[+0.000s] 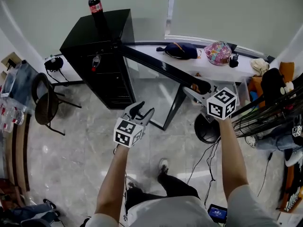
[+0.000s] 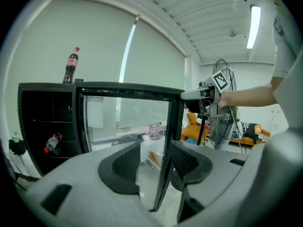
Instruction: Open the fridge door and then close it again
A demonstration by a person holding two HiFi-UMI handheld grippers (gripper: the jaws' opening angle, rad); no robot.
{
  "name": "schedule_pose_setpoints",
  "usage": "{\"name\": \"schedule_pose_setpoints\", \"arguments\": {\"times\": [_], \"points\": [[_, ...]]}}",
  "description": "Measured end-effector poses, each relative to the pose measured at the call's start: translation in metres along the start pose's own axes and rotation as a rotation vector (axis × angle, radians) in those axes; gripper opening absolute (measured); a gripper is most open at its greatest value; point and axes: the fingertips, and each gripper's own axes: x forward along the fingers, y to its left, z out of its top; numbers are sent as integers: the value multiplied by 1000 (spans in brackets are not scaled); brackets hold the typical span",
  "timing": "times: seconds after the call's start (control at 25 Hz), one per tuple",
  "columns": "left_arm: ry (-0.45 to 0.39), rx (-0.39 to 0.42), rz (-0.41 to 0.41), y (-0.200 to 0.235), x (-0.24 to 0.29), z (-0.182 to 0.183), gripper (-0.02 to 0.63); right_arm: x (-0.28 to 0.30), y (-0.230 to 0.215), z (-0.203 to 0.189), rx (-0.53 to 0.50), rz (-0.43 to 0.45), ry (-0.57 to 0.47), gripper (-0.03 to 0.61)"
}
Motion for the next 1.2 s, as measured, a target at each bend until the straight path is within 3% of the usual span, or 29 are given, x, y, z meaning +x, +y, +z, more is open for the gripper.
{"name": "schedule_pose_setpoints", "arguments": {"times": [0.44, 1.0, 1.2], "points": [[-10, -14, -15, -24, -81, -16, 179, -6, 84, -7, 20, -49, 49, 206], [-17, -18, -41, -26, -160, -44, 179, 20, 187, -3, -2, 27, 38, 180], [-73, -114, -79, -35, -166, -50, 180, 34, 221, -2, -4, 61, 29, 167]]}}
